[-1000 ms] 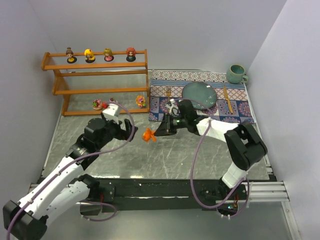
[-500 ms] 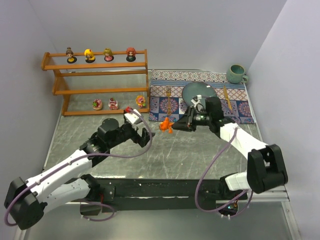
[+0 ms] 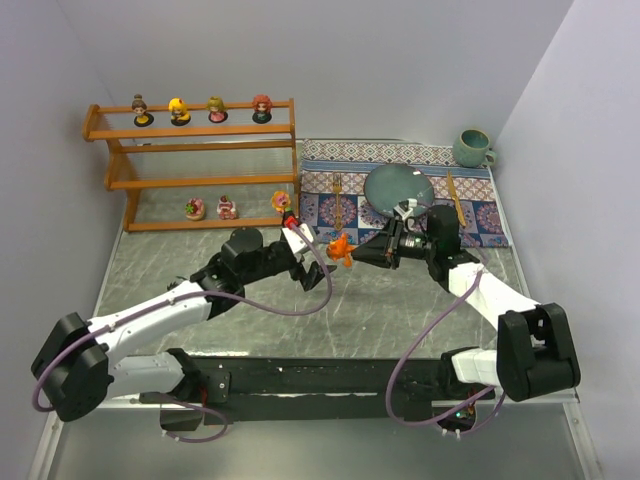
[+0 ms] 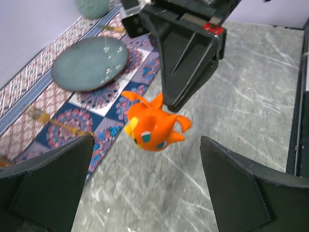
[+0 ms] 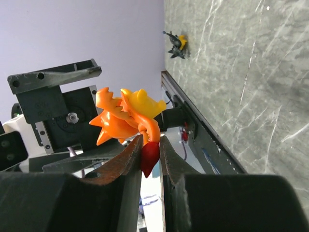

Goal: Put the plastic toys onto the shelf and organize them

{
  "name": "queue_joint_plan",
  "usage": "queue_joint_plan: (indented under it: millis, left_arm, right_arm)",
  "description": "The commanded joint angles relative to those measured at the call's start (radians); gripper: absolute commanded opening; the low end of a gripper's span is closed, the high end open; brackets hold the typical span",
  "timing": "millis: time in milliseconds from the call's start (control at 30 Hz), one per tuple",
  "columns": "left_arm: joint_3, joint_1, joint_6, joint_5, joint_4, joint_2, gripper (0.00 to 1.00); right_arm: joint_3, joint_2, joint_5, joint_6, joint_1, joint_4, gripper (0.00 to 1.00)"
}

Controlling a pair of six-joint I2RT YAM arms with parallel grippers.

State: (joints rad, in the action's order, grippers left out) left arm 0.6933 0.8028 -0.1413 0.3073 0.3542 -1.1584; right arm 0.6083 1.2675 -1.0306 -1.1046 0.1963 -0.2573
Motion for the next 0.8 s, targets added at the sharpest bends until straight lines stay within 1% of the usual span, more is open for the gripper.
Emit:
queue_joint_plan:
  millis: [0,100,133,167,267,400,433,500,533,567,633,700,767]
  left_arm:
    - [0.057,0.01,-0.046,0.102,0.104,-0.035,0.97]
    - [0.061,0.013,-0.044,0.121,0.118,-0.055,0.99]
    - [0.066,0.013,-0.046,0.128,0.117,-0.06,0.97]
    - [0.069,0.015,-0.046,0.128,0.114,-0.064,0.92]
    - [0.071,0.015,-0.041,0.13,0.124,-0.078,0.89]
    - [0.083,0.015,-0.035,0.144,0.129,-0.096,0.79]
    - [0.089,0.015,-0.035,0.148,0.129,-0.101,0.74]
    - [0.095,0.015,-0.032,0.15,0.134,-0.112,0.71]
    - [0.101,0.016,-0.03,0.157,0.134,-0.113,0.67]
    - [0.104,0.015,-0.03,0.162,0.134,-0.116,0.65]
    - [0.113,0.016,-0.029,0.17,0.128,-0.123,0.54]
    - [0.118,0.016,-0.03,0.174,0.123,-0.13,0.52]
    - [0.117,0.016,-0.03,0.176,0.123,-0.132,0.39]
  right_arm:
    - [-0.019,-0.031,-0.066,-0.075,-0.023,-0.151,0.0]
    - [-0.031,-0.03,-0.086,-0.107,-0.031,-0.197,0.0]
    - [-0.036,-0.028,-0.091,-0.132,-0.035,-0.227,0.0]
    - [-0.042,-0.023,-0.101,-0.142,-0.037,-0.246,0.0]
    - [-0.041,-0.017,-0.111,-0.15,-0.04,-0.269,0.0]
    - [-0.036,-0.01,-0.121,-0.132,-0.038,-0.252,0.0]
    - [-0.035,-0.008,-0.125,-0.129,-0.04,-0.252,0.0]
    - [-0.033,-0.008,-0.128,-0.124,-0.041,-0.247,0.0]
    - [-0.033,-0.008,-0.131,-0.114,-0.04,-0.238,0.0]
    - [-0.033,-0.007,-0.131,-0.109,-0.04,-0.232,0.0]
    - [-0.033,-0.008,-0.131,-0.101,-0.04,-0.223,0.0]
    - [-0.038,-0.007,-0.131,-0.106,-0.041,-0.229,0.0]
    - [-0.042,-0.005,-0.134,-0.12,-0.04,-0.249,0.0]
